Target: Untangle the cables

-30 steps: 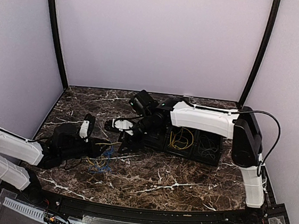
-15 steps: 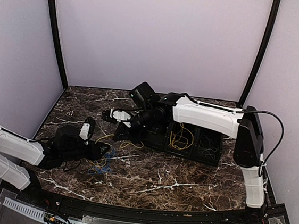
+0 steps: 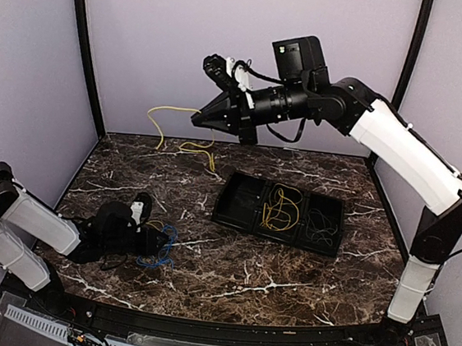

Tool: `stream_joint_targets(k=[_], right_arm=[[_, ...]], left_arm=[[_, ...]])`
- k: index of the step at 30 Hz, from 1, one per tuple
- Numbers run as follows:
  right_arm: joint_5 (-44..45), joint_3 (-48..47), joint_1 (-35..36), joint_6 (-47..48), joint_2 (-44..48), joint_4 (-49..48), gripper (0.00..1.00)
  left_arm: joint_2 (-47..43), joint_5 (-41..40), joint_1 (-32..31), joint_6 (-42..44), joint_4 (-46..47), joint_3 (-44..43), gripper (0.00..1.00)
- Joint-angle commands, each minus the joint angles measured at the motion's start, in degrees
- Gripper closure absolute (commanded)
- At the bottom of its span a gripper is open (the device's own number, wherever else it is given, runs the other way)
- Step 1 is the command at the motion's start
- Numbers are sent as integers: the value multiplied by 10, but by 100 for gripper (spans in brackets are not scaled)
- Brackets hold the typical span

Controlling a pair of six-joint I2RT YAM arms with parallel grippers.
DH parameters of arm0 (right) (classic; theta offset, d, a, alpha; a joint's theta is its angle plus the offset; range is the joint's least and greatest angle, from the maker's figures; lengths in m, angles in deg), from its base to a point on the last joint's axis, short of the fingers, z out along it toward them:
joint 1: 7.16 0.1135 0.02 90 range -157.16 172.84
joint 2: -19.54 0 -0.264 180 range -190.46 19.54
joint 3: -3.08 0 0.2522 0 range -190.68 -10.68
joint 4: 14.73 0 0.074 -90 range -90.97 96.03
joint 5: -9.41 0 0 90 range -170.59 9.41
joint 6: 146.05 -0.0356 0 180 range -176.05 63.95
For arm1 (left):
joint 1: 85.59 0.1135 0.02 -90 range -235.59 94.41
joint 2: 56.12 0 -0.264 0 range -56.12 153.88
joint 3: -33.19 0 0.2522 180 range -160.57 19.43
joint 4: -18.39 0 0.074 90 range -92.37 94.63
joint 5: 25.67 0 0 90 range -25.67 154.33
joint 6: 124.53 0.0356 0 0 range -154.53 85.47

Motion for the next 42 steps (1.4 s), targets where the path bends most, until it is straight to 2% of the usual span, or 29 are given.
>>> stream_joint_targets(k=[1, 6, 9, 13, 16, 21, 32, 42], right_arm=[[8, -31, -28, -6, 14, 19, 100], [17, 13, -71, -15, 34, -3, 100], [20, 85, -100, -19, 51, -25, 100], [24, 189, -144, -19, 79, -66, 100], [19, 267, -181, -26, 99, -99, 100], [2, 356, -233, -36, 120, -131, 100], [-31, 435, -301, -46, 129, -136, 100], [-32, 530, -326, -53, 139, -180, 100]], left_arm=[[-3, -12, 2, -3, -6, 8, 52], [-53, 14, 2, 7, -5, 20, 51], [-109, 43, 2, 20, -10, 15, 49], [-174, 49, 2, 42, -77, -18, 44], [-215, 10, 2, 46, -126, -32, 43], [-281, -29, 2, 39, -159, -39, 42], [-328, -71, 2, 45, -198, -47, 42], [-333, -83, 2, 48, -192, -36, 42]])
